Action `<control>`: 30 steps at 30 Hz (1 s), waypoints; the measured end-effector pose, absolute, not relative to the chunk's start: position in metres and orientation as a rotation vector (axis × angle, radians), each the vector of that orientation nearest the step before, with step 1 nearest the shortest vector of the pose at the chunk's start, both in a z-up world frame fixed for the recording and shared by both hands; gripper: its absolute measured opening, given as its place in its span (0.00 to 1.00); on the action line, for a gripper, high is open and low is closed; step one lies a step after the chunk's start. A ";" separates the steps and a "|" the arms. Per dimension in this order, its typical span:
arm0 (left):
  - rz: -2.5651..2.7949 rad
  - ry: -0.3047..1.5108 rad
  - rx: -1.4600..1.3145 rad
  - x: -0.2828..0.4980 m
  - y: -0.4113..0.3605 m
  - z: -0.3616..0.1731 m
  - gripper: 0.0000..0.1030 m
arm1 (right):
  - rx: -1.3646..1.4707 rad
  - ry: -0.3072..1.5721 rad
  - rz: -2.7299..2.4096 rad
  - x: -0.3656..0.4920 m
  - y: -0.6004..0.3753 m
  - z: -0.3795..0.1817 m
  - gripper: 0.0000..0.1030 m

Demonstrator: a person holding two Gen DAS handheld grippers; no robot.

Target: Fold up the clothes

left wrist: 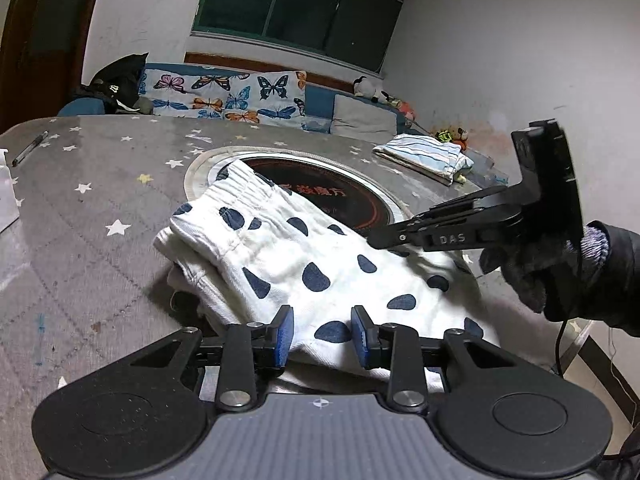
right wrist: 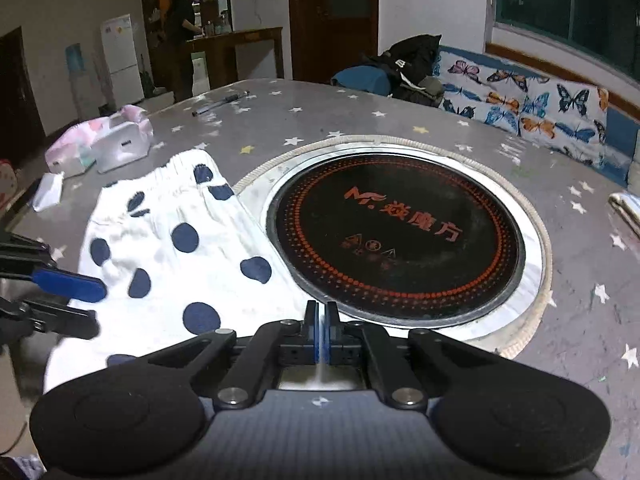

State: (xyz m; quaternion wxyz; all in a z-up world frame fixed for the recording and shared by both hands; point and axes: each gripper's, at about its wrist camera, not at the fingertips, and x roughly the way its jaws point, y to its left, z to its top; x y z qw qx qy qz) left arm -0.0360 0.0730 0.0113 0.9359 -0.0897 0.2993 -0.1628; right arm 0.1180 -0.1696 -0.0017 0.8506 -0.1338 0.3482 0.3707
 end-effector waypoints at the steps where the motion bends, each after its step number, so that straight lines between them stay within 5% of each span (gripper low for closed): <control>1: -0.333 0.612 -0.181 -0.036 0.073 0.013 0.34 | -0.275 0.733 0.778 0.119 -0.170 0.000 0.03; 30: -0.258 0.523 -0.179 -0.016 0.094 0.035 0.35 | -0.176 0.753 0.985 0.124 -0.114 0.028 0.08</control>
